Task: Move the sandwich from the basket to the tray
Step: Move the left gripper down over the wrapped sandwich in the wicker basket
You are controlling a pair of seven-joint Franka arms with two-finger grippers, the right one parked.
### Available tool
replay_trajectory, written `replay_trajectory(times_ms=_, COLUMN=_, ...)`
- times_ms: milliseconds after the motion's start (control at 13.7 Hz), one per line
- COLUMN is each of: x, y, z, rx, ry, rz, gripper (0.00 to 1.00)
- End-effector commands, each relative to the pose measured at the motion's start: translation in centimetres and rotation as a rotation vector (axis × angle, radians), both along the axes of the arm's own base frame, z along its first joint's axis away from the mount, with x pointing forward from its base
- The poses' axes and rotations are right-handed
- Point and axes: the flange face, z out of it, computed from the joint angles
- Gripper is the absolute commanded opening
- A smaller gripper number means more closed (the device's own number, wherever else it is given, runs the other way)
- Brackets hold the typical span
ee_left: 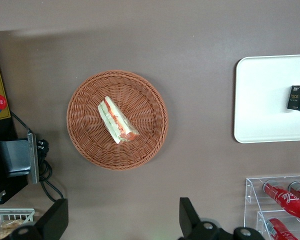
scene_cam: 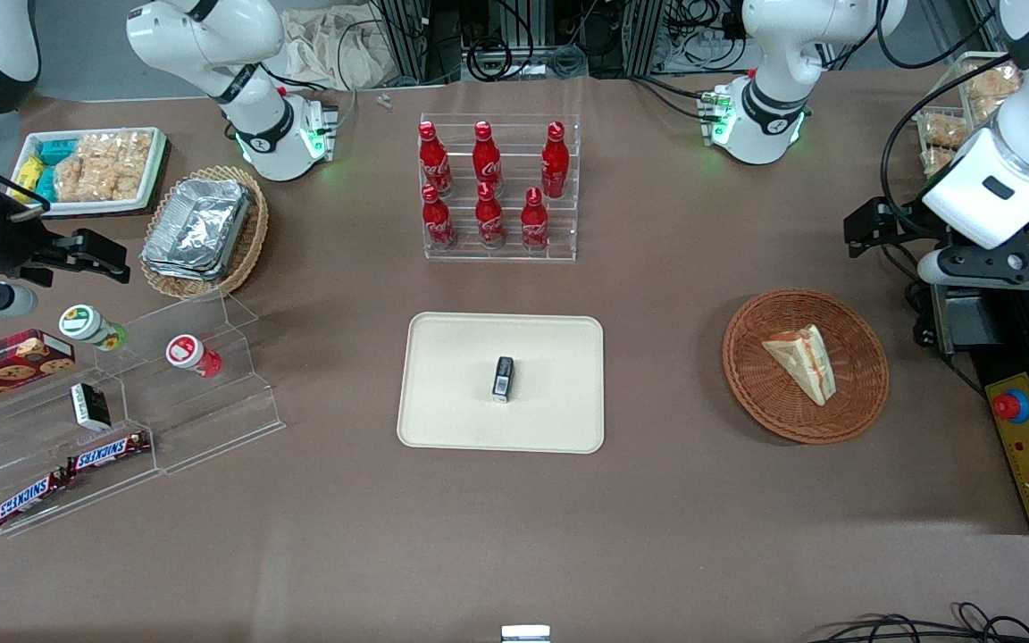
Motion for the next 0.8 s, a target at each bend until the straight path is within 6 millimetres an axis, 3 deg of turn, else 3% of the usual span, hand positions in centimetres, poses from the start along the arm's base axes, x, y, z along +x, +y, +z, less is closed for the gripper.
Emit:
replay_trajectory(times_ms=0, x=0.0, y=1.6, z=0.3, rx=0.01, ry=0.015, rz=0.013, gripper=1.0)
replay_trajectory(times_ms=219, x=0.3, y=2.2, z=-0.3, rx=0.03, ry=0.023, rz=0.052, gripper=1.0)
replay_trajectory(times_ms=365, x=0.3, y=2.7, z=-1.8, rx=0.047, ry=0.048, rz=0.212, gripper=1.0)
replay_trajectory(times_ms=510, x=0.3, y=4.3, z=-4.2, rx=0.05, ry=0.094, rz=0.362, gripper=1.0)
replay_trajectory(times_ms=729, x=0.3, y=5.3, z=-8.6, rx=0.068, ry=0.115, rz=0.401, gripper=1.0)
